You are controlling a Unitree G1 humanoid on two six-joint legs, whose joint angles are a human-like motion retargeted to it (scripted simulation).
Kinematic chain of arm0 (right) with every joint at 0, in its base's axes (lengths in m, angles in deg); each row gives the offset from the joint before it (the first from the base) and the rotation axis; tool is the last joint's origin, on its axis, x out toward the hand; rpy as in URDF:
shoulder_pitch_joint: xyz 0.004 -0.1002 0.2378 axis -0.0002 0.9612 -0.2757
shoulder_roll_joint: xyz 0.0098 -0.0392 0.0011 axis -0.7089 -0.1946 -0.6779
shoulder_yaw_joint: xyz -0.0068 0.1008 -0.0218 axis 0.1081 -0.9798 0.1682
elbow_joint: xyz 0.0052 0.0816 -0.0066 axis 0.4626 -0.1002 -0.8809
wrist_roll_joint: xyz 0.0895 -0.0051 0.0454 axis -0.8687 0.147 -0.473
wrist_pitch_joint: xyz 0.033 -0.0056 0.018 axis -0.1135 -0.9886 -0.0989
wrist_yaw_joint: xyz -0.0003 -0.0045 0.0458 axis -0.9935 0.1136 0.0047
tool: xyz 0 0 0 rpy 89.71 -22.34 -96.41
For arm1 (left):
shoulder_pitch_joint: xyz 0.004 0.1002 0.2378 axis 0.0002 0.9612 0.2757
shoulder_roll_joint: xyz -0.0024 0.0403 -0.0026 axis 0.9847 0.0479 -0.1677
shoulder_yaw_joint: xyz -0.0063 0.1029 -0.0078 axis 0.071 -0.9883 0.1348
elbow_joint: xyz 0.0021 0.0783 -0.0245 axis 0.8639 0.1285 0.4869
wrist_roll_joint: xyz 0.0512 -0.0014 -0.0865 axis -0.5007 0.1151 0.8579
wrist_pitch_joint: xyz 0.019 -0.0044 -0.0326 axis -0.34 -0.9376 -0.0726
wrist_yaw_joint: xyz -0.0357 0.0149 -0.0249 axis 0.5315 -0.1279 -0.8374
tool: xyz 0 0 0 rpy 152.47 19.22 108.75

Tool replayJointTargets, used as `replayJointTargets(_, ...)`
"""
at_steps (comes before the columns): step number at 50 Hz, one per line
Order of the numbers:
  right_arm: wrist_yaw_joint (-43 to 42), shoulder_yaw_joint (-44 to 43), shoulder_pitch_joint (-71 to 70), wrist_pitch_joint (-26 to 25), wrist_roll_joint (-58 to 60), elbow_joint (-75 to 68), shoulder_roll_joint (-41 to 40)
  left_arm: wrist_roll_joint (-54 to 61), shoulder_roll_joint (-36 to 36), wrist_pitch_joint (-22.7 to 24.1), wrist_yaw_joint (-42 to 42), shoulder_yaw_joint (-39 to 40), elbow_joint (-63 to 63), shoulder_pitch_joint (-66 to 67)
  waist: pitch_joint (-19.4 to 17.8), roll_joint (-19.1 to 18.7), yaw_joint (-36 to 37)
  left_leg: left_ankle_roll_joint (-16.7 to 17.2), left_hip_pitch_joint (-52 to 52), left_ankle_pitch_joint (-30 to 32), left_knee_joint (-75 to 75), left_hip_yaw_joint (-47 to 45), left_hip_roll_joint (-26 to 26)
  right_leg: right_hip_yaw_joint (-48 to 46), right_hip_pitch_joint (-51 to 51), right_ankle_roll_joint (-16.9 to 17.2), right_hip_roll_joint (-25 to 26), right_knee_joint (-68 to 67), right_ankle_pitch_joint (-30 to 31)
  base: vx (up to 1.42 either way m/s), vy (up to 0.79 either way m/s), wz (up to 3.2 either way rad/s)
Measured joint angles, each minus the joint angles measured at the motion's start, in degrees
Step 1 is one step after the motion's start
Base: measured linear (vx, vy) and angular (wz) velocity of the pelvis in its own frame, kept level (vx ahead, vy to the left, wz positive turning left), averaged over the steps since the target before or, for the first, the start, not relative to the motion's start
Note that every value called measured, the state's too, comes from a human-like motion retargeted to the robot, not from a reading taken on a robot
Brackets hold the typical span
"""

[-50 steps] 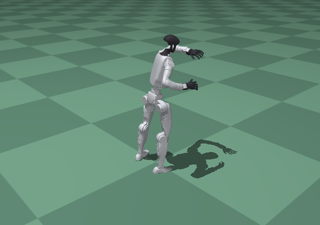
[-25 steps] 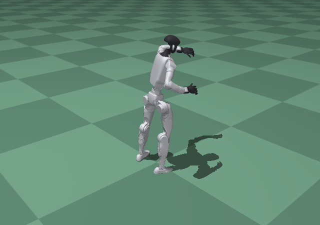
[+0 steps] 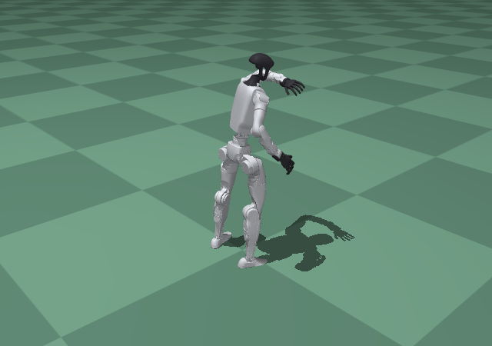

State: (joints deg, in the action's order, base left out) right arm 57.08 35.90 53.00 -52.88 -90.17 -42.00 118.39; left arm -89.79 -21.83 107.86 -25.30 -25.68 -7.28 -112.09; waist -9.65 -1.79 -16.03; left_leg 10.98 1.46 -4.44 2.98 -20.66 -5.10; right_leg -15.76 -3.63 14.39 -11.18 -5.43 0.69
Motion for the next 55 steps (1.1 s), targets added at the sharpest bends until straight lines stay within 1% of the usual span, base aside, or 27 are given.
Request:
replayJointTargets(3, -0.3, -1.1, 1.1, -0.1, -1.5, -0.7, -0.6, 1.4, 3.8, 1.2, -0.9, 1.0, -8.0, 6.3, -0.3, 0.4, 1.4, 0.0, -0.1, 0.0, -0.1, 0.3, 0.0, -0.3, 0.1, -0.2, -0.1, -0.2, -0.2, 0.00, 0.00, 0.00)
replayJointTargets(5, -0.6, -1.8, 1.8, 0.2, -2.4, -0.8, -0.8, 2.0, 7.3, 1.9, -0.8, 1.9, -11.0, 11.4, -0.4, 0.5, 2.4, 0.0, 0.0, 0.0, -0.1, 0.5, 0.1, -0.4, 0.1, -0.3, -0.1, -0.4, -0.2, 0.00, 0.00, 0.00)
replayJointTargets(8, -0.8, -3.2, 2.8, 1.4, -2.7, -0.6, -0.8, 1.9, 13.4, 3.1, 0.1, 4.0, -10.2, 20.0, -0.7, 0.8, 4.0, -0.1, 0.0, 0.0, -0.1, 0.5, 0.1, -0.4, 0.2, -0.3, -0.2, -0.5, -0.3, 0.00, 0.00, 0.00)
replayJointTargets(10, -0.8, -4.4, 3.3, 2.3, -2.1, -0.4, -0.7, 1.4, 17.1, 3.7, 0.5, 6.0, -6.6, 25.8, -0.7, 0.9, 4.9, -0.1, 0.1, 0.0, -0.1, 0.5, 0.1, -0.3, 0.3, -0.1, -0.2, -0.5, -0.2, 0.00, 0.00, 0.00)
replayJointTargets(12, -0.9, -5.8, 3.6, 3.0, -1.0, -0.3, -0.4, 1.0, 20.0, 4.0, 0.1, 8.7, -0.4, 31.1, -0.7, 0.8, 5.7, -0.2, 0.2, 0.0, -0.1, 0.2, 0.1, -0.1, 0.3, 0.1, -0.2, -0.4, -0.2, 0.00, 0.00, 0.00)
replayJointTargets(15, -1.1, -7.8, 3.6, 3.7, 0.5, -0.5, 0.6, 0.0, 22.7, 4.1, -1.6, 12.7, 11.6, 37.1, -0.6, 0.4, 6.3, -0.2, 0.3, 0.0, -0.1, -0.2, 0.2, 0.3, 0.2, 0.6, -0.1, -0.2, 0.0, 0.00, 0.00, 0.00)
replayJointTargets(18, -1.2, -8.5, 2.8, 4.0, 1.2, -1.3, 2.1, -2.0, 23.9, 3.5, -3.7, 15.1, 25.4, 39.5, -0.3, -0.6, 6.0, -0.1, 0.3, 0.2, 0.0, -1.0, -0.2, 0.9, -0.2, 0.6, 0.5, 0.0, 0.2, -0.02, -0.03, -0.22)
replayJointTargets(22, -1.4, -7.2, 0.6, 4.0, 1.1, -2.8, 4.2, -4.7, 23.5, 1.3, -4.1, 14.6, 43.8, 37.2, -0.1, -1.9, 4.5, 0.0, 0.4, 0.4, 0.3, -1.9, -0.6, 1.7, -0.8, 0.6, 1.0, 0.3, 0.5, -0.02, -0.02, -0.22)
replayJointTargets(26, -1.4, -4.9, -1.3, 3.9, 0.4, -4.1, 5.3, -4.1, 20.9, -1.2, -2.0, 11.0, 58.8, 29.4, 0.0, -2.7, 2.7, 0.0, 0.4, 0.8, 0.6, -2.7, -0.8, 2.4, -1.2, 0.6, 1.4, 0.7, 0.7, -0.01, -0.01, -0.10)
replayJointTargets(29, -1.4, -3.7, -1.6, 3.9, -0.5, -4.4, 5.3, -2.7, 17.8, -2.4, 0.1, 6.9, 64.8, 20.9, 0.1, -2.9, 1.8, 0.1, 0.4, 1.0, 0.9, -2.9, -0.9, 2.6, -1.4, 0.6, 1.7, 1.0, 1.0, 0.00, 0.00, 0.00)
replayJointTargets(32, -1.2, -3.3, -1.0, 3.6, -1.9, -4.8, 4.5, -1.6, 13.7, -2.7, 1.4, 1.8, 65.5, 11.3, 0.3, -2.8, 1.3, 0.2, 0.1, 1.4, 1.2, -2.9, -1.2, 2.4, -1.6, 0.6, 2.1, 1.5, 1.3, 0.00, 0.00, 0.00)
replayJointTargets(35, -0.4, -2.9, -0.3, 3.0, -3.7, -6.0, 3.0, -1.0, 8.5, -2.5, 1.5, -2.9, 61.7, 2.5, 0.6, -2.3, 1.1, 0.3, -0.4, 1.7, 1.5, -2.5, -1.4, 1.9, -1.7, 0.6, 2.4, 2.0, 1.6, 0.00, 0.00, 0.00)
replayJointTargets(38, 0.4, -2.5, -0.2, 1.9, -5.5, -8.7, 1.4, -1.3, 3.4, -2.4, 1.4, -3.7, 53.6, -2.5, 0.9, -2.0, 0.9, 0.4, -1.0, 2.0, 1.9, -1.7, -1.5, 1.0, -1.7, 0.6, 2.5, 2.4, 1.9, -0.01, 0.00, 0.22)
replayJointTargets(42, 0.6, -2.3, -0.6, 0.4, -7.9, -13.3, -0.8, -1.9, -1.9, -2.0, 2.1, -3.7, 37.7, -5.4, 1.4, -1.6, 0.9, 0.7, -1.6, 2.1, 2.0, -0.5, -1.3, -0.3, -1.5, 0.6, 2.3, 2.7, 1.9, 0.00, 0.02, 0.28)
replayJointTargets(45, 0.5, -2.3, -1.1, -0.6, -9.6, -16.1, -2.1, -1.0, -4.3, -1.1, 2.2, -3.2, 23.5, -5.3, 1.5, -1.3, 1.0, 0.8, -1.8, 2.1, 2.0, 0.3, -1.0, -1.0, -1.2, 0.6, 1.8, 2.6, 1.7, 0.02, 0.03, 0.26)
replayJointTargets(50, 0.6, -2.0, -1.5, -1.9, -10.9, -17.6, -2.9, 3.2, -4.2, 0.8, 1.0, 0.7, 0.9, 0.4, 1.2, -0.6, 1.9, 0.8, -1.3, 1.7, 2.0, 1.1, -0.2, -1.4, -0.5, 0.6, 0.8, 1.9, 1.0, 0.01, 0.01, 0.08)
replayJointTargets(53, 0.8, -1.8, -1.5, -1.9, -9.9, -16.7, -2.9, 4.6, -1.0, 1.8, 0.9, 4.9, -9.2, 7.7, 0.9, -0.3, 2.8, 0.6, -0.8, 1.4, 1.9, 1.1, 0.0, -1.2, -0.2, 0.5, 0.4, 1.4, 0.7, 0.00, 0.00, 0.00)
replayJointTargets(55, 0.7, -1.9, -1.4, -1.5, -8.9, -15.8, -3.0, 4.7, 2.2, 2.4, 1.7, 8.3, -13.6, 13.9, 0.7, -0.2, 3.6, 0.5, -0.6, 1.2, 1.8, 0.9, -0.1, -1.0, -0.1, 0.4, 0.5, 1.2, 0.5, 0.00, 0.00, 0.00)
